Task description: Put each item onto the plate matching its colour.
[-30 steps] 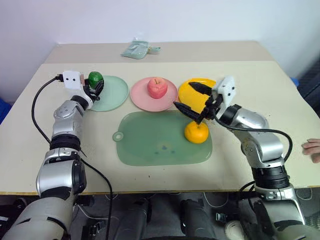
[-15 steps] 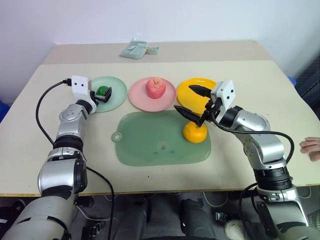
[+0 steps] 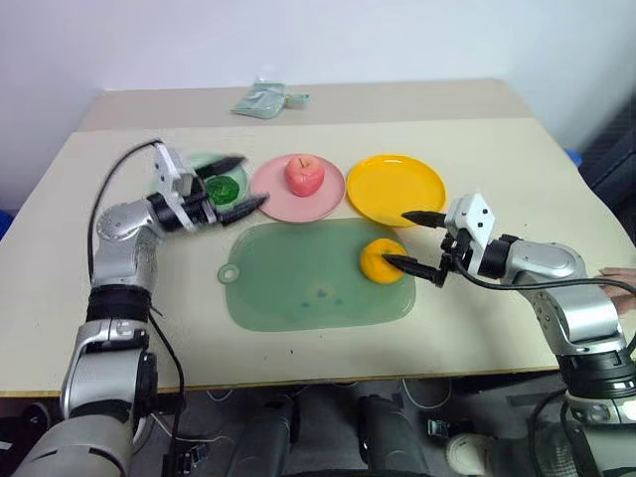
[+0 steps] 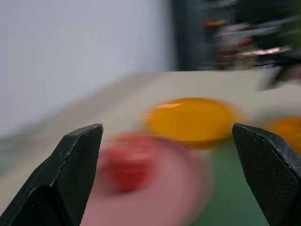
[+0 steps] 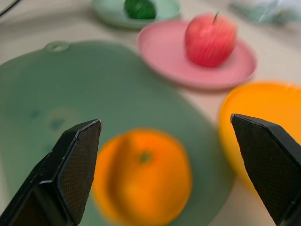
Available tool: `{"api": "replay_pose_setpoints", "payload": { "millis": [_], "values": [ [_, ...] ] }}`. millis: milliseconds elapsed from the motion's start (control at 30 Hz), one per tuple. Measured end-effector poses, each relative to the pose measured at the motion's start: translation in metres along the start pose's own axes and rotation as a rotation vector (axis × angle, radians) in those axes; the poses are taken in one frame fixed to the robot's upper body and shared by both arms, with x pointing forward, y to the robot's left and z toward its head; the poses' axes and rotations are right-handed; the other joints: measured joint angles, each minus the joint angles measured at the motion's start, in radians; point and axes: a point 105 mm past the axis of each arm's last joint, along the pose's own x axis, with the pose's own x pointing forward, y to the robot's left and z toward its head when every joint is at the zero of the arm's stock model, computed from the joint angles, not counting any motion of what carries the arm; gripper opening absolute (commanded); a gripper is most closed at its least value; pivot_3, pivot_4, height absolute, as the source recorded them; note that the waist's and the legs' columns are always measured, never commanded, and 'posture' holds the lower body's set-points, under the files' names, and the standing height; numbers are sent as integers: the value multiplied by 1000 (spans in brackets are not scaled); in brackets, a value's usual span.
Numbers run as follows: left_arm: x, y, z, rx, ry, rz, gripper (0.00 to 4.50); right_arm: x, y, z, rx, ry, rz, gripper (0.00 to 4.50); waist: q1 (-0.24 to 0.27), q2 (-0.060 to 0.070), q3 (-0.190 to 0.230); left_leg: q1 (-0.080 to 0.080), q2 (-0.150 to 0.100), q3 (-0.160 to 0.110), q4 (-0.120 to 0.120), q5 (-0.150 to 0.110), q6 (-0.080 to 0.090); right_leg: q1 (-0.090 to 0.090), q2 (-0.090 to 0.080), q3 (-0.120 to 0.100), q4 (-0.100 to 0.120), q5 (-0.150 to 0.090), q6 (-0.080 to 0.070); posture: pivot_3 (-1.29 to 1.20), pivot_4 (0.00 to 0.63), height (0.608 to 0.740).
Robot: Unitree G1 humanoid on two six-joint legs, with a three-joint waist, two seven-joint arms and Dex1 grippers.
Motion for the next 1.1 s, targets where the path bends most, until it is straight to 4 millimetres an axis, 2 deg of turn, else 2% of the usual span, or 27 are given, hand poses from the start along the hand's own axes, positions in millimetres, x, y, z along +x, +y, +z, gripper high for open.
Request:
{"api": "replay_pose_setpoints", "payload": {
  "millis": [67,167,433,567,800,900,1000,1100],
  "values": [
    [-4,-14,-4,-72,41,-94,4473,0,1,-4,11,23,6,4500,-6,0,0,0,0,0,0,0,0,0,0,0,0,0,0,0,150,740],
    [-8,-28,-8,-86,84,-168,4473,5,4,-15,5,72,10,4500,-2,0,0,1,0,0,-1,0,0,0,0,0,0,0,0,0,150,740],
    [0,-42,-9,-133,102,-241,4473,11,5,-30,33,111,-12,4500,23,0,0,0,-1,0,0,0,0,0,-1,1,-1,0,0,0,150,740],
    [4,-43,-10,-148,102,-242,4500,13,6,-36,70,124,-12,3412,25,0,0,0,-1,0,0,0,0,0,-1,1,-1,0,0,0,150,740],
    [7,-38,-8,-143,94,-207,4500,20,1,-30,129,55,-42,3344,23,0,0,0,0,0,0,0,0,0,-1,1,-1,0,0,0,150,740],
    [14,-30,-4,-119,52,-151,4500,29,-23,2,111,-75,-128,3344,21,1,0,0,0,1,-1,0,-1,-1,-1,2,-1,0,0,0,150,740],
    [17,-23,-1,-102,19,-96,4500,29,-65,40,23,-194,-316,3344,22,1,0,1,-1,1,-1,0,-1,-1,-1,1,-1,0,0,0,150,740],
    [24,-22,-5,-109,-9,-56,4500,27,-106,42,13,-178,-523,3344,27,0,0,0,-1,0,-2,0,-1,0,-1,1,-1,0,0,0,150,740]
  ]
}}
